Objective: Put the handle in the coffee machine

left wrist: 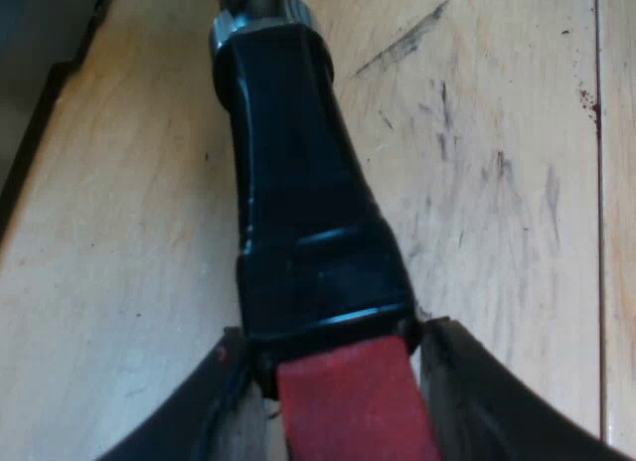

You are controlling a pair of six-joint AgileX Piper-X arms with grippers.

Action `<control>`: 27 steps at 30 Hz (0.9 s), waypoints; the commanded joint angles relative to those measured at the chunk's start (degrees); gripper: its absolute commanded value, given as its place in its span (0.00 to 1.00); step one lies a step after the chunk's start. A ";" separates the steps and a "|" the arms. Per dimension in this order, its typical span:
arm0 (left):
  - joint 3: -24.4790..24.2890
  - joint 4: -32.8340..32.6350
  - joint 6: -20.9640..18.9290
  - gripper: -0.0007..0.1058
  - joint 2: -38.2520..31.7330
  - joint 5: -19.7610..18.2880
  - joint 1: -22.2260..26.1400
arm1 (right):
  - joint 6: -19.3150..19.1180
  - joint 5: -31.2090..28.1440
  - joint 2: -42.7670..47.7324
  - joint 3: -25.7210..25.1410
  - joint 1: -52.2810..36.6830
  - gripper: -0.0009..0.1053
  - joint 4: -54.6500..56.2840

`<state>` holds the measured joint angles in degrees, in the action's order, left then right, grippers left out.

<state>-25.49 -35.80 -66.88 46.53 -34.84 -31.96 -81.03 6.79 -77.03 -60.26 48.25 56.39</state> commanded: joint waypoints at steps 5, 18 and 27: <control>-0.17 1.43 0.32 0.10 -0.12 -1.12 0.15 | 0.20 1.21 1.10 -0.92 0.04 0.01 -0.74; -0.17 1.43 0.32 0.01 -0.12 -1.12 0.15 | 0.20 1.32 1.10 -0.92 0.04 0.03 -0.74; -0.17 1.43 0.32 0.01 -0.12 -2.41 0.15 | -1.43 1.45 1.10 -0.92 0.04 0.81 -0.74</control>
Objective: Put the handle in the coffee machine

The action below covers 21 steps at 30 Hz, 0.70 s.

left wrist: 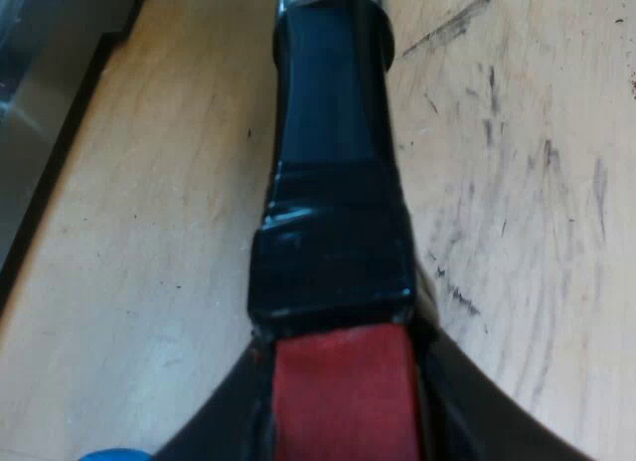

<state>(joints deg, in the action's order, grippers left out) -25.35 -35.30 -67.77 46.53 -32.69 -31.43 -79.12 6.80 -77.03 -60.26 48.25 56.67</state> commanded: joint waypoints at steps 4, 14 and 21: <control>-0.30 0.93 1.21 0.01 -0.82 -4.56 -0.38 | -3.36 0.56 1.34 -1.13 0.04 0.82 -1.03; -0.30 0.93 1.21 0.01 -1.21 -4.56 1.29 | -3.36 -2.87 4.43 -4.54 0.04 0.82 -1.13; -0.30 0.93 1.21 0.01 -2.34 -4.56 4.72 | -2.95 -1.33 8.52 -4.63 0.04 0.82 -1.05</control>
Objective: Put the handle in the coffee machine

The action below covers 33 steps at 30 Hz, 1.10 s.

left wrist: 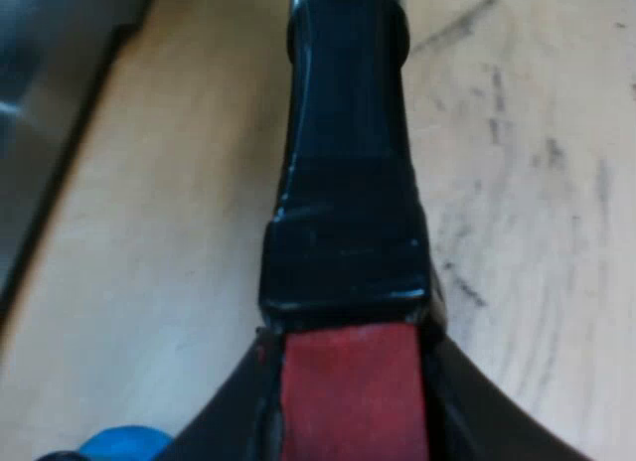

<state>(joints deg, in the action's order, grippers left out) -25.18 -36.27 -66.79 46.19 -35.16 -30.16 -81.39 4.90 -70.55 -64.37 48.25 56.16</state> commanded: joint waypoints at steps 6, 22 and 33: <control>-0.47 0.40 0.23 0.01 -4.48 -2.09 15.77 | -0.69 0.44 9.73 -0.53 1.64 0.82 -0.53; -3.02 -9.11 10.88 0.01 -5.49 -5.71 34.99 | 5.98 -20.27 11.25 -0.10 22.40 0.82 -3.81; -3.57 -9.79 16.53 0.01 -5.49 -6.84 35.51 | 6.19 -29.95 7.74 -0.10 29.58 0.82 -9.81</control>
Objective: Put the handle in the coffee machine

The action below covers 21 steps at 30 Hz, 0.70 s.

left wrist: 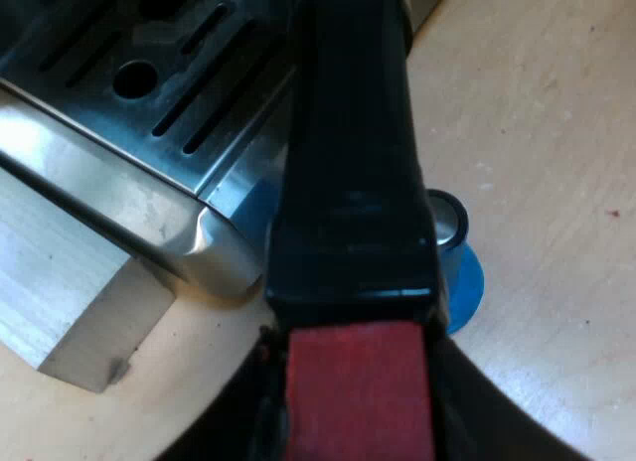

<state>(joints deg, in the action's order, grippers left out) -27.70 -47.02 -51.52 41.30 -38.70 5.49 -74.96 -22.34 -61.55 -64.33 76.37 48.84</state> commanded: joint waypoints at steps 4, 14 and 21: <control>-1.04 1.31 2.38 0.01 1.01 -3.30 -0.14 | -0.24 -10.07 -7.15 -0.14 3.34 0.82 -9.78; -3.20 6.14 2.50 0.01 7.12 -4.18 -0.14 | -0.24 -26.53 -16.09 -0.14 3.24 0.82 -18.60; -4.25 9.22 2.50 0.01 12.23 -4.94 -0.14 | -0.24 -31.11 -20.73 -0.14 3.14 0.82 -23.48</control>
<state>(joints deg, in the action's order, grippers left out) -31.20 -39.72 -49.24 53.71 -40.66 5.49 -74.89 -52.58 -82.27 -64.33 79.54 26.42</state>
